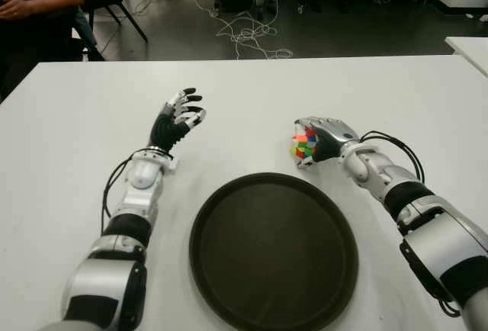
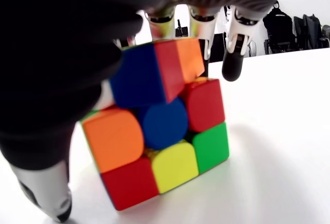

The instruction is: Pick up the Rubik's Cube and put it in the plate

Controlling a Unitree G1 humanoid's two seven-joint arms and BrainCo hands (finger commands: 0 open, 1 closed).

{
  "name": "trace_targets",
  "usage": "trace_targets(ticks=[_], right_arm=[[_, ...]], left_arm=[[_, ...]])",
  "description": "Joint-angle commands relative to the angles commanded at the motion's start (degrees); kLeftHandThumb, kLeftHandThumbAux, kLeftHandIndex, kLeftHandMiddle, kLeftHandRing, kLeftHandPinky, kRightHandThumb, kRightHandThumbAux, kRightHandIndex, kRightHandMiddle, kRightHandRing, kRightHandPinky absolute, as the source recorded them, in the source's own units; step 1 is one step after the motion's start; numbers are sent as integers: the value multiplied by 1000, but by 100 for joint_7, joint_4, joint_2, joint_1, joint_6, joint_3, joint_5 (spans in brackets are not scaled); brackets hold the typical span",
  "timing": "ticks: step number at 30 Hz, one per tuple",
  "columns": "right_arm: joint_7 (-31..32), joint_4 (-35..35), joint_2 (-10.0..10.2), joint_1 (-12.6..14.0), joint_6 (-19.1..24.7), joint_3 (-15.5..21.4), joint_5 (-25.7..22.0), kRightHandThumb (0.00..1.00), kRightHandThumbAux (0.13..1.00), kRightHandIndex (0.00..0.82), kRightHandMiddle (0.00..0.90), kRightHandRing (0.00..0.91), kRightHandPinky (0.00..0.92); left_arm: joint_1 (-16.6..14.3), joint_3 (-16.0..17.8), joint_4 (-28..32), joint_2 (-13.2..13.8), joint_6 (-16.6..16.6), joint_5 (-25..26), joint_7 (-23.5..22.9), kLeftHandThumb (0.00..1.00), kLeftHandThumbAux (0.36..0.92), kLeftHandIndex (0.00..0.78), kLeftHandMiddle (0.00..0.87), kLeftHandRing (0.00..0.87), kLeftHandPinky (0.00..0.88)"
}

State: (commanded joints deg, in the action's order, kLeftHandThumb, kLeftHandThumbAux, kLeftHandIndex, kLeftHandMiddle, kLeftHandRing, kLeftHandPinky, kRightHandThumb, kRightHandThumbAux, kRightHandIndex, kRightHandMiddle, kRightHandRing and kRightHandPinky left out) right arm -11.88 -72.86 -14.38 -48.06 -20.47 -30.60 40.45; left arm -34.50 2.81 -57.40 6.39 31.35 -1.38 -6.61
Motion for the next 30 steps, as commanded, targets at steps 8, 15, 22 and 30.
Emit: trace_targets(ticks=[8,15,22,30], right_arm=[[47,4,3,-10,4,-14,-4,0,728,160,188,189,159],[73,-4,1,-21,23,-26,9,0,721,159,187,186,157],[29,-9,1,-16,25,-41,27,0,710,145,179,192,189],[-45,0,-9,0,5,-43,33,0,718,139,187,213,230]], left_arm=[[-1,12,-7,-2,8,17,-5,142,658,173,238,273,336],[4,-6,8,-2,2,-15,34,145,663,172,243,274,330],[18,-30,43,6,-24,-51,61,131,651,171,228,267,327],[28,-27,69,-12,-29,-29,48,126,649,178,234,271,334]])
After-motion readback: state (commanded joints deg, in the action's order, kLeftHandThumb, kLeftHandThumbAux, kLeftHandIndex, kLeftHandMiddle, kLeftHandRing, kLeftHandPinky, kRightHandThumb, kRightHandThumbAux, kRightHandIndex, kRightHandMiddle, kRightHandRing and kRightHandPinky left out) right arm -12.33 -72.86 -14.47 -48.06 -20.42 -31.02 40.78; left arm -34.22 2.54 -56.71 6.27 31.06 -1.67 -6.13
